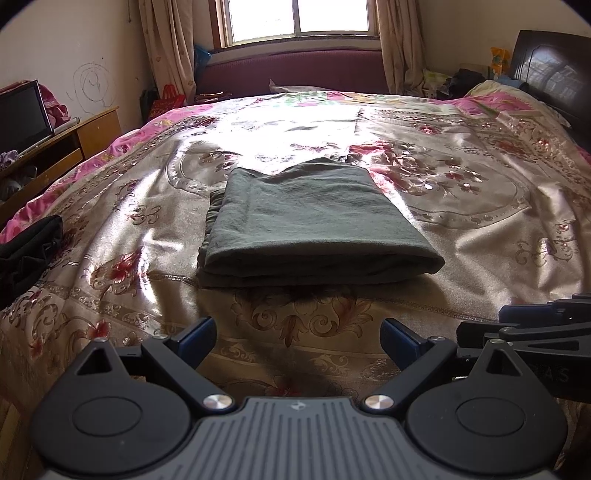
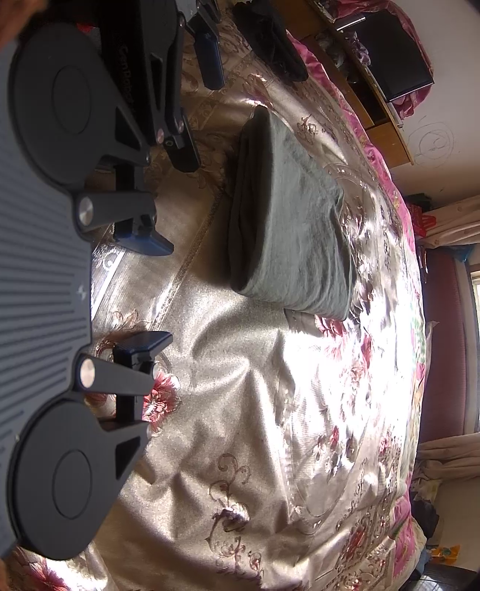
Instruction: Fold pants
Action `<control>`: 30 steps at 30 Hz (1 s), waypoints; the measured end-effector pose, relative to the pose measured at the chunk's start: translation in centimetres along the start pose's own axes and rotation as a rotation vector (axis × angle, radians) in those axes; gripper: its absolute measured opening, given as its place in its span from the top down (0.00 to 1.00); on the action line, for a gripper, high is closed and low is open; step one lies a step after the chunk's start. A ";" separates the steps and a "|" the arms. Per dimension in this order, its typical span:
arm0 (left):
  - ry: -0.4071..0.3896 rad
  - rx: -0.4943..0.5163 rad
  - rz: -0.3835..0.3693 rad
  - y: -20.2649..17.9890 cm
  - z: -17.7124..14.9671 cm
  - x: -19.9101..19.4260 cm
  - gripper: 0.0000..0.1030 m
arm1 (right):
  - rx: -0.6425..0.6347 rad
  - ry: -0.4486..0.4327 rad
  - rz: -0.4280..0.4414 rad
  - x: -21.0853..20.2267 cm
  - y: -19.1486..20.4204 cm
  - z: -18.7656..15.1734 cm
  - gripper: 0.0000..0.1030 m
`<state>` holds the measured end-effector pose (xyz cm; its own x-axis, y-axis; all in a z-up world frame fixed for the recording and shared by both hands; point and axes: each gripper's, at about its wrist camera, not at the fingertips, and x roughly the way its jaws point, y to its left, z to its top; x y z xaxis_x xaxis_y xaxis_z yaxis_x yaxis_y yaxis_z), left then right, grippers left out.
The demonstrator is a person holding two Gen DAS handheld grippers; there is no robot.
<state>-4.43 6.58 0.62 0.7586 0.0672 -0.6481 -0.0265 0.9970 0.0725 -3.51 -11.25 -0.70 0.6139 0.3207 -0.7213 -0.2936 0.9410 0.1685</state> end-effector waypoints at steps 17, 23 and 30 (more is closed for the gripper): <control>-0.009 0.005 0.003 0.0 0.0 -0.2 0.00 | -0.003 -0.001 -0.002 -0.1 0.0 -0.2 0.55; -0.014 0.008 0.006 -0.1 0.0 -0.4 0.00 | -0.003 -0.001 -0.002 -0.1 0.0 -0.2 0.55; -0.019 0.012 0.008 -0.1 0.0 -0.5 0.00 | -0.003 -0.001 -0.002 -0.2 0.0 -0.2 0.55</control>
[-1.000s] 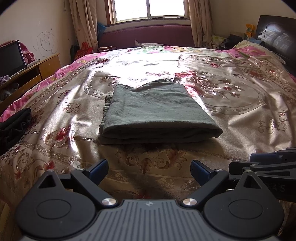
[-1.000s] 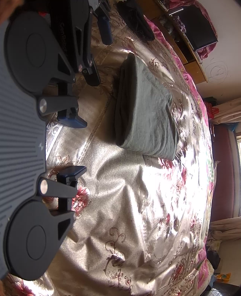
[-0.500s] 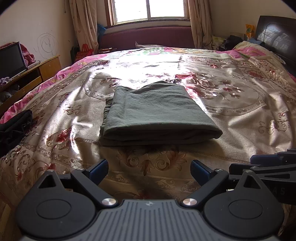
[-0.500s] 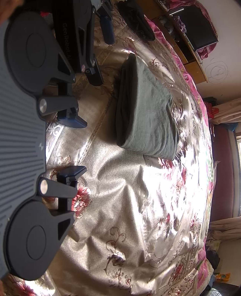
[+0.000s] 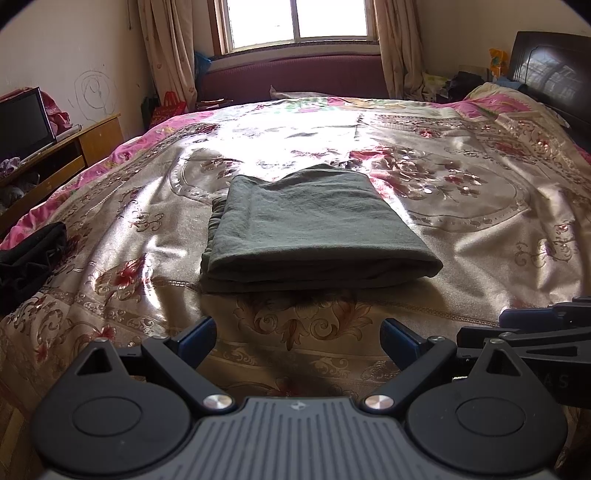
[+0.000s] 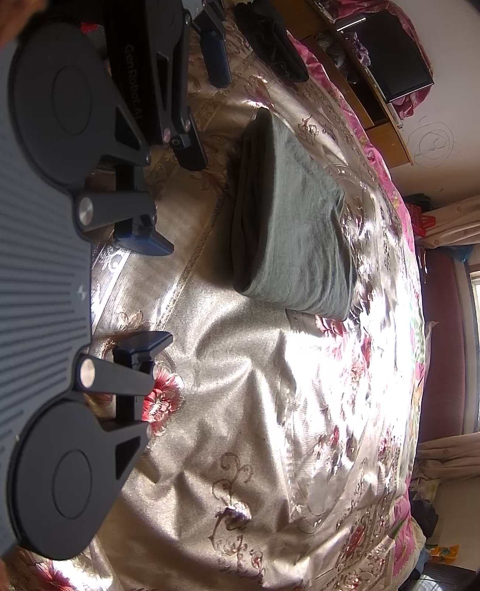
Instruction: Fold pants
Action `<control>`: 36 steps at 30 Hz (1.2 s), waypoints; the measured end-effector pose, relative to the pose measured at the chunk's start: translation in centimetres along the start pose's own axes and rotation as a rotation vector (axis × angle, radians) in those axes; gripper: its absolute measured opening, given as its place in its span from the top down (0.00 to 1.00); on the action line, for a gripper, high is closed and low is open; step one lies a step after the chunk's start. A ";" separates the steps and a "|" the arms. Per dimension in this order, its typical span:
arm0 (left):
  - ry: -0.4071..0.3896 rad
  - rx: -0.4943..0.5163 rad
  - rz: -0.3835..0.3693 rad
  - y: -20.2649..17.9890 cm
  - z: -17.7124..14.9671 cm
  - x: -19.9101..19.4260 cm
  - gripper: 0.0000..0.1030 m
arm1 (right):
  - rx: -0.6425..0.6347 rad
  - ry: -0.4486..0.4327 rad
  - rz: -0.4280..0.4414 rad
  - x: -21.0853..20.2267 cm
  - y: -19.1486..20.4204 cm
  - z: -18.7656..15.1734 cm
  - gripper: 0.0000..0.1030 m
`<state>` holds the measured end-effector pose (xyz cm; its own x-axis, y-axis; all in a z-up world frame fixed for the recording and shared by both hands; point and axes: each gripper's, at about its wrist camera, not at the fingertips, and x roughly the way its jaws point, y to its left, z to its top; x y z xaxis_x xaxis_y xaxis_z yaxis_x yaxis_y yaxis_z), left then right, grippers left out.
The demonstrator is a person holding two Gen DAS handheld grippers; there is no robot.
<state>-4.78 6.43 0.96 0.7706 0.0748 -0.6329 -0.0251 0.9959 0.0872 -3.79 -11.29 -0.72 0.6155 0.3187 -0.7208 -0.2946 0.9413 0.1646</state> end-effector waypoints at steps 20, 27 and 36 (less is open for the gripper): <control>-0.021 0.002 0.006 -0.1 0.0 -0.6 0.00 | -0.002 -0.004 -0.002 -0.4 0.2 -0.2 0.55; -0.023 0.002 0.006 -0.1 0.0 -0.7 0.00 | -0.002 -0.004 -0.002 -0.3 0.2 -0.2 0.55; -0.026 0.004 0.009 -0.2 -0.1 -0.8 0.00 | -0.003 -0.004 -0.003 -0.3 0.2 -0.2 0.55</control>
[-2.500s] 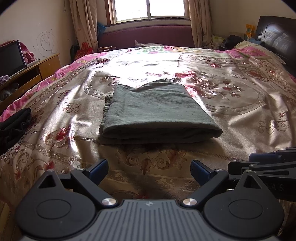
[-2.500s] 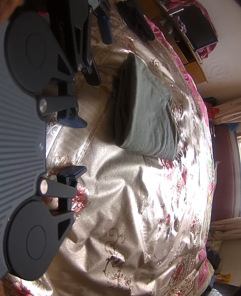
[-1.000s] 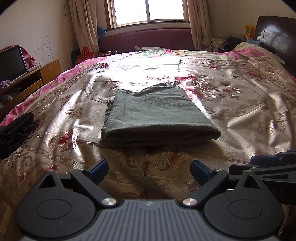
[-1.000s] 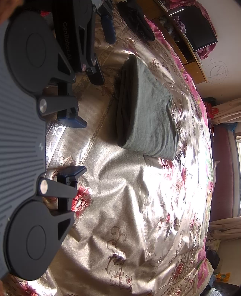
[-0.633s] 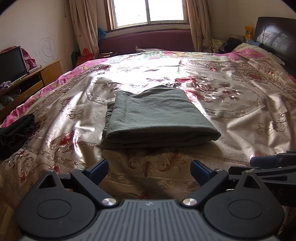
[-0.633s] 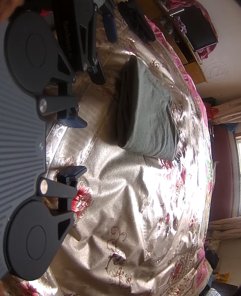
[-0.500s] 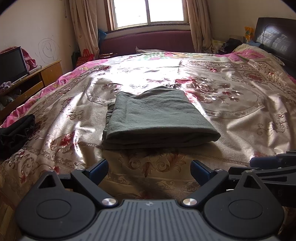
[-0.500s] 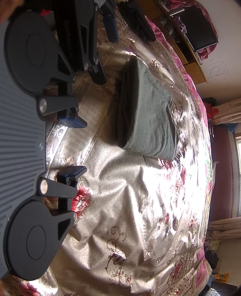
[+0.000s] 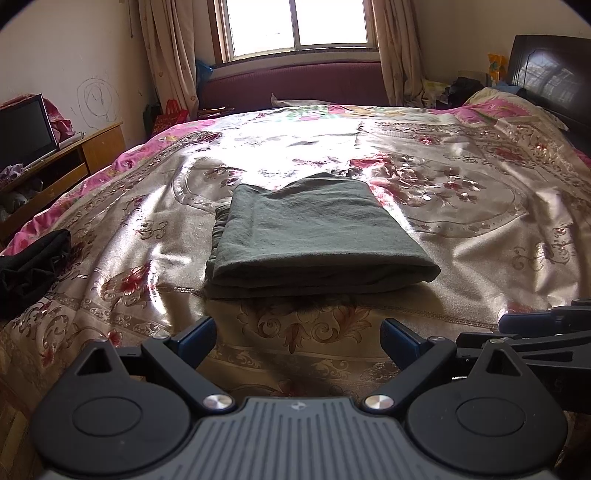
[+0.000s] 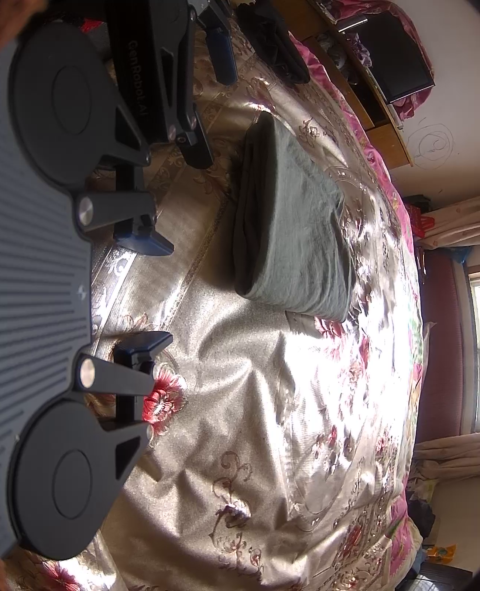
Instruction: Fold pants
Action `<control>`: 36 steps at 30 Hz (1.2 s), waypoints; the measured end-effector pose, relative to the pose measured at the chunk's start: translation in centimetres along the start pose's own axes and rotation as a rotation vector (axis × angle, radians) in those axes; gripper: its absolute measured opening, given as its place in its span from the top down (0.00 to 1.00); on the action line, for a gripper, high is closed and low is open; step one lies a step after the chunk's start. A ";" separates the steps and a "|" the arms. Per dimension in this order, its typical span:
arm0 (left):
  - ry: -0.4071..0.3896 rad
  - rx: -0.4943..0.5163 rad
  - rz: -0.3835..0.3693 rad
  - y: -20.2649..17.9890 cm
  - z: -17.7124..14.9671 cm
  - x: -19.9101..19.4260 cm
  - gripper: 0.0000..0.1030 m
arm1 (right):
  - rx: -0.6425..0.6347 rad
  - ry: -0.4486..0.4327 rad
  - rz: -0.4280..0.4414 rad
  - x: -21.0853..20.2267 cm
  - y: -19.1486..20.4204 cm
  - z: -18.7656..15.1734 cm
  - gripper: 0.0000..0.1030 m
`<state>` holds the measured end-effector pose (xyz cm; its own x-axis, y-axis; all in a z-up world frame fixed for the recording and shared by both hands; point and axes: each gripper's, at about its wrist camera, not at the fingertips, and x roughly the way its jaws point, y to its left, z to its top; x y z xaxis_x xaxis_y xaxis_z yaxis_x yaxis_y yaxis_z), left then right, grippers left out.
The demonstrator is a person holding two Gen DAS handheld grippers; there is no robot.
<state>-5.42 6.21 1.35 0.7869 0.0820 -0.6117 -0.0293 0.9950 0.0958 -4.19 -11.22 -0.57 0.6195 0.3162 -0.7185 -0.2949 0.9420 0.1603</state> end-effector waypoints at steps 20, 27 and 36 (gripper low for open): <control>-0.018 0.004 0.009 -0.1 0.0 -0.3 0.00 | -0.003 0.002 -0.001 -0.1 0.2 -0.1 0.55; -0.021 0.002 0.011 0.0 0.1 -0.3 0.00 | -0.005 0.002 -0.001 -0.2 0.3 -0.1 0.55; -0.029 0.013 0.018 -0.2 0.0 -0.4 0.00 | -0.004 0.002 0.001 -0.1 0.3 0.0 0.55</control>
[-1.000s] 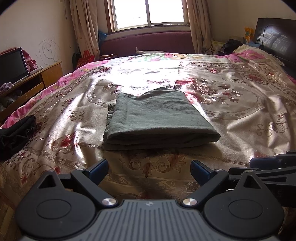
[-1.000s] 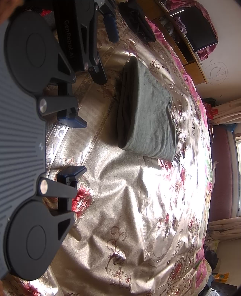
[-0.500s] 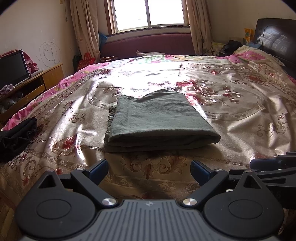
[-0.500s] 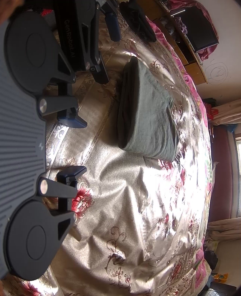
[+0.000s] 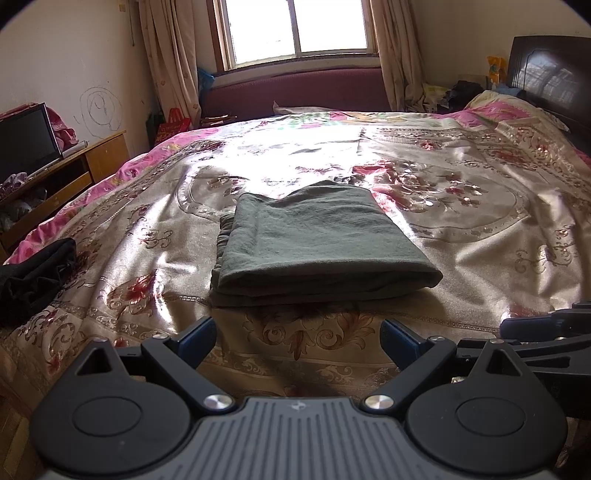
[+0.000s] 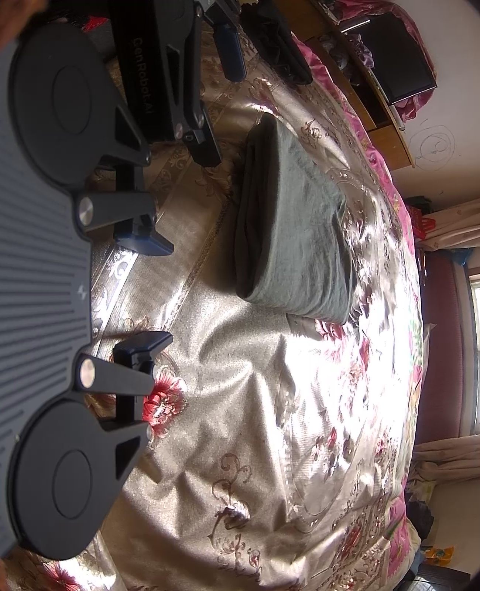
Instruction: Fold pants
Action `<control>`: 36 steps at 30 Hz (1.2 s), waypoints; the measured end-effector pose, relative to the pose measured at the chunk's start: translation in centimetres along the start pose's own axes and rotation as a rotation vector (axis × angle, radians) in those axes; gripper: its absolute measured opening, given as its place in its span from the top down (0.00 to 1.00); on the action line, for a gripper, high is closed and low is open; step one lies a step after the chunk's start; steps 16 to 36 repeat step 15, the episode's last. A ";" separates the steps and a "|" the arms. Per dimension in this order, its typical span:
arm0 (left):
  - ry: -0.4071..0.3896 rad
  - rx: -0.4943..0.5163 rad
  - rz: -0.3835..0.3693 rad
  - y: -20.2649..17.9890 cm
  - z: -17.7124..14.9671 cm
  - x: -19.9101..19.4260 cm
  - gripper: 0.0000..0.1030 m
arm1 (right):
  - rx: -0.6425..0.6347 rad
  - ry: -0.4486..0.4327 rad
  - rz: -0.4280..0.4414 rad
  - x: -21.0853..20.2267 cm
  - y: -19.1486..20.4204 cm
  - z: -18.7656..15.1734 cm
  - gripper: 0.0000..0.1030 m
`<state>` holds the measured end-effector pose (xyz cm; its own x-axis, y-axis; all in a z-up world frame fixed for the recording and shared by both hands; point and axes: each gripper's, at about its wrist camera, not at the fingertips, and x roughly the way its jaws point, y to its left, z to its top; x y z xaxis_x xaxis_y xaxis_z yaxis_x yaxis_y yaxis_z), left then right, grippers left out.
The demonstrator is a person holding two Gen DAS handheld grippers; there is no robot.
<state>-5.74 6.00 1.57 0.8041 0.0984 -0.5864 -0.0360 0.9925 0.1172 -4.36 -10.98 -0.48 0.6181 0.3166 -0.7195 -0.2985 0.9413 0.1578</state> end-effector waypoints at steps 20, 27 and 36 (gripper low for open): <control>-0.004 -0.002 0.003 0.0 0.0 -0.1 0.00 | 0.001 -0.001 0.001 0.0 0.0 -0.1 0.55; -0.004 -0.002 0.003 0.0 0.0 -0.1 0.00 | 0.001 -0.001 0.001 0.0 0.0 -0.1 0.55; -0.004 -0.002 0.003 0.0 0.0 -0.1 0.00 | 0.001 -0.001 0.001 0.0 0.0 -0.1 0.55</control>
